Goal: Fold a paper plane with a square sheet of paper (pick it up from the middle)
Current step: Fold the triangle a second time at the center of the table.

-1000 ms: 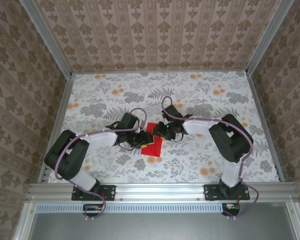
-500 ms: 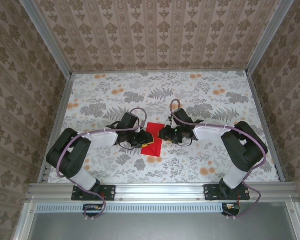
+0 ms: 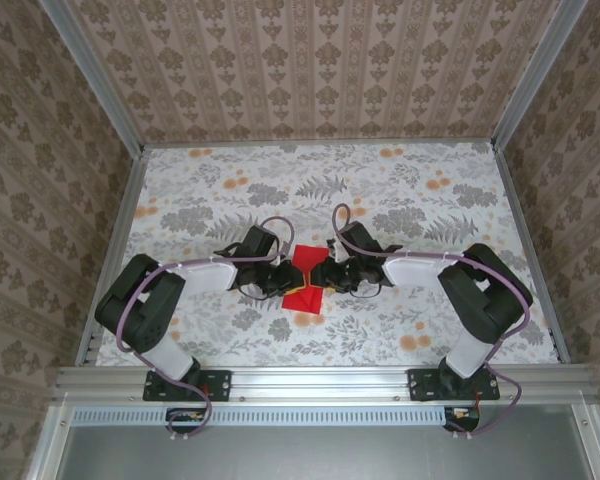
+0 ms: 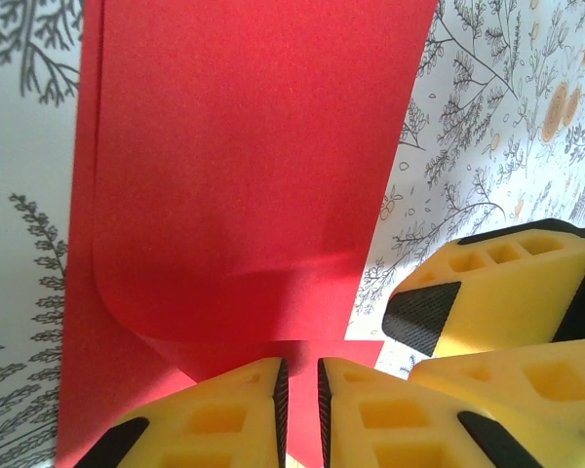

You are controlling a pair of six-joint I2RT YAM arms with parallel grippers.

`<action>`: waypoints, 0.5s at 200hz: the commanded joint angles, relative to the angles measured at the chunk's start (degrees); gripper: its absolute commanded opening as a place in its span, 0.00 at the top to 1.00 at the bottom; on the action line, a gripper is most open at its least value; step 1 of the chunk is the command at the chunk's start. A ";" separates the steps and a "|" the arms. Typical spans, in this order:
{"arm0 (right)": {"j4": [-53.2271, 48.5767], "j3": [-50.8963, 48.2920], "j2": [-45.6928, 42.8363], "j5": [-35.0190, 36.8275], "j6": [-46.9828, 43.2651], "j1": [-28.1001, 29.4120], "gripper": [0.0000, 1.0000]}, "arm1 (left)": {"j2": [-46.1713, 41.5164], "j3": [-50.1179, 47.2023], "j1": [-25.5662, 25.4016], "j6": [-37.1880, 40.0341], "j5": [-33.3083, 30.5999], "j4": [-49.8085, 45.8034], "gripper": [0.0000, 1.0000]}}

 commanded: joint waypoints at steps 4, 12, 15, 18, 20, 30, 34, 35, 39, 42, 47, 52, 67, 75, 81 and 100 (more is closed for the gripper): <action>0.71 1.74 1.75 -1.86 -0.40 0.49 0.65 | 0.32 0.77 0.56 -0.29 -0.25 -0.34 0.82; 0.65 1.91 2.13 -2.21 -0.51 0.59 0.65 | 0.32 0.77 0.50 -0.29 -0.30 -0.38 0.82; 0.63 1.94 2.20 -2.25 -0.52 0.61 0.65 | 0.28 0.77 0.50 -0.32 -0.30 -0.35 0.82; 0.67 2.07 2.43 -2.39 -0.53 0.66 0.65 | 0.26 0.74 0.50 -0.29 -0.34 -0.34 0.82; 0.75 2.10 2.46 -2.46 -0.54 0.69 0.66 | 0.24 0.77 0.50 -0.29 -0.34 -0.45 0.82; 1.05 2.19 2.84 -2.97 -0.34 0.78 0.67 | 0.18 0.74 0.50 -0.35 -0.35 -0.45 0.83; 1.18 2.21 2.98 -3.18 -0.34 0.79 0.68 | 0.15 0.77 0.50 -0.29 -0.34 -0.47 0.83; 1.23 2.29 3.05 -3.20 -0.37 0.84 0.68 | 0.15 0.77 0.50 -0.33 -0.34 -0.45 0.83; 1.31 2.39 3.20 -3.37 -0.35 0.92 0.68 | 0.07 0.77 0.50 -0.33 -0.40 -0.59 0.84; 1.40 2.51 3.33 -3.39 -0.32 0.90 0.69 | 0.06 0.77 0.50 -0.36 -0.35 -0.57 0.84; 1.34 2.62 3.50 -3.48 -0.31 0.97 0.70 | 0.05 0.76 0.50 -0.29 -0.34 -0.54 0.84; 1.28 2.78 3.62 -3.48 -0.37 0.96 0.73 | -0.09 0.77 0.54 -0.24 -0.41 -0.60 0.84; 1.03 3.06 3.91 -3.05 -0.53 1.01 0.81 | -0.24 0.78 0.58 -0.20 -0.34 -0.63 0.85; 0.24 3.24 3.84 -2.10 -1.02 1.09 0.86 | -0.53 0.76 0.60 -0.20 -0.34 -0.67 0.85; -0.74 3.53 3.78 -1.03 -1.56 0.98 0.88 | -0.73 0.81 0.58 -0.11 -0.34 -0.69 0.85; -3.62 4.50 3.56 2.06 -3.62 0.97 0.92 | -1.79 0.95 0.58 0.37 -0.26 -0.96 0.85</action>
